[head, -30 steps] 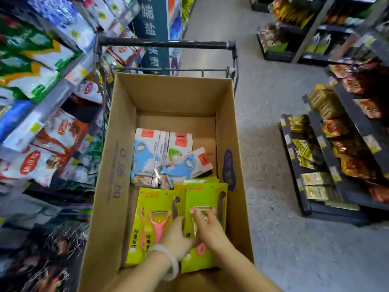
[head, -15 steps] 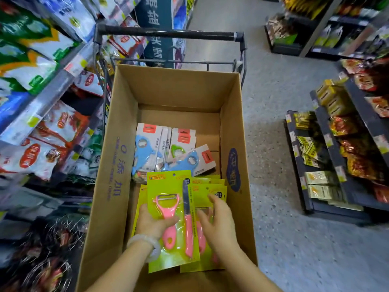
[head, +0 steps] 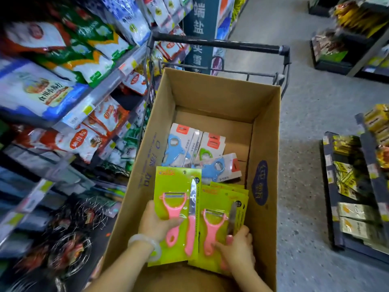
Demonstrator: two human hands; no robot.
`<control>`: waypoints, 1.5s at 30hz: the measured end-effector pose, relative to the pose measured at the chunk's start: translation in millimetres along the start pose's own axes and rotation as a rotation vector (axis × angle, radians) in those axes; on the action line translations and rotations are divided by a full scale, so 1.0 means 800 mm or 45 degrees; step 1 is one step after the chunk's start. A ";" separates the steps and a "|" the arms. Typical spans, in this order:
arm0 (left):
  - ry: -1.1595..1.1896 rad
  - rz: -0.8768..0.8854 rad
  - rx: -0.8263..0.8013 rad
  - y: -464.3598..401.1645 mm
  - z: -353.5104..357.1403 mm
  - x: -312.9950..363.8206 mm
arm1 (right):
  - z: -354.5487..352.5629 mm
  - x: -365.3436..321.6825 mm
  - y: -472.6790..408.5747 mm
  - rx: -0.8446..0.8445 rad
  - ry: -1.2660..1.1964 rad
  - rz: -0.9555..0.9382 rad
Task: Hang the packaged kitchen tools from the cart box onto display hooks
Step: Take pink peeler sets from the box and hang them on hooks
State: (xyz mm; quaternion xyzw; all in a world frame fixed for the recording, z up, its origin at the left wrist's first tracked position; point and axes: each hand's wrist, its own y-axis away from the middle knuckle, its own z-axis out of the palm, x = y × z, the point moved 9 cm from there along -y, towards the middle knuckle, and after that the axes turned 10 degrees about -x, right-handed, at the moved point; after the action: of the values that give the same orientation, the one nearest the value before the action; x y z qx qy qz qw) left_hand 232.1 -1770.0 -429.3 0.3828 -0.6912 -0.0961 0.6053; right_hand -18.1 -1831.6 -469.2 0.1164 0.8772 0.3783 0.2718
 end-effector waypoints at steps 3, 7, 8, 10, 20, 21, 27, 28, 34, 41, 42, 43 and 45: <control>0.057 0.028 0.078 0.009 -0.021 0.003 | -0.011 -0.032 0.004 0.105 -0.002 -0.179; 0.136 0.084 0.117 0.031 -0.042 0.013 | -0.003 -0.053 -0.005 -0.002 -0.358 -0.200; 0.155 0.093 0.125 0.038 -0.047 0.017 | -0.004 -0.057 -0.007 -0.025 -0.489 -0.224; 0.208 0.125 0.143 0.046 -0.059 0.022 | -0.015 -0.072 -0.005 -0.039 -0.694 -0.320; 0.404 0.452 0.432 0.160 -0.187 0.057 | -0.059 -0.254 0.147 -0.251 -0.677 -1.179; 0.433 0.479 0.459 0.184 -0.207 0.053 | -0.042 -0.266 0.166 -0.345 -0.690 -1.203; 0.474 0.543 0.763 0.365 -0.327 -0.027 | 0.084 -0.295 0.331 -0.728 -0.549 -1.425; 0.468 0.551 0.835 0.404 -0.342 -0.044 | 0.109 -0.293 0.365 -0.793 -0.508 -1.448; 0.512 0.523 1.211 0.634 -0.397 -0.179 | 0.255 -0.260 0.562 -1.101 -0.265 -1.635; 0.570 0.335 1.703 0.891 -0.421 -0.340 | 0.425 -0.178 0.784 -1.390 0.002 -1.840; 0.581 0.329 1.760 0.921 -0.425 -0.360 | 0.446 -0.167 0.814 -1.429 0.039 -1.852; 0.618 0.331 1.809 0.951 -0.424 -0.374 | 0.468 -0.158 0.842 -1.482 0.060 -1.875; 0.649 0.341 1.922 1.001 -0.426 -0.399 | 0.505 -0.144 0.892 -1.534 0.136 -1.925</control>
State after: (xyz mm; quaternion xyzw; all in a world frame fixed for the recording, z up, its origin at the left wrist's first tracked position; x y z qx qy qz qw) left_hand 203.3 -899.6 -110.8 0.6125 -0.4504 0.5602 0.3289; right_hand 304.1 -1145.9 -134.7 -0.6548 0.3905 0.4945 0.4173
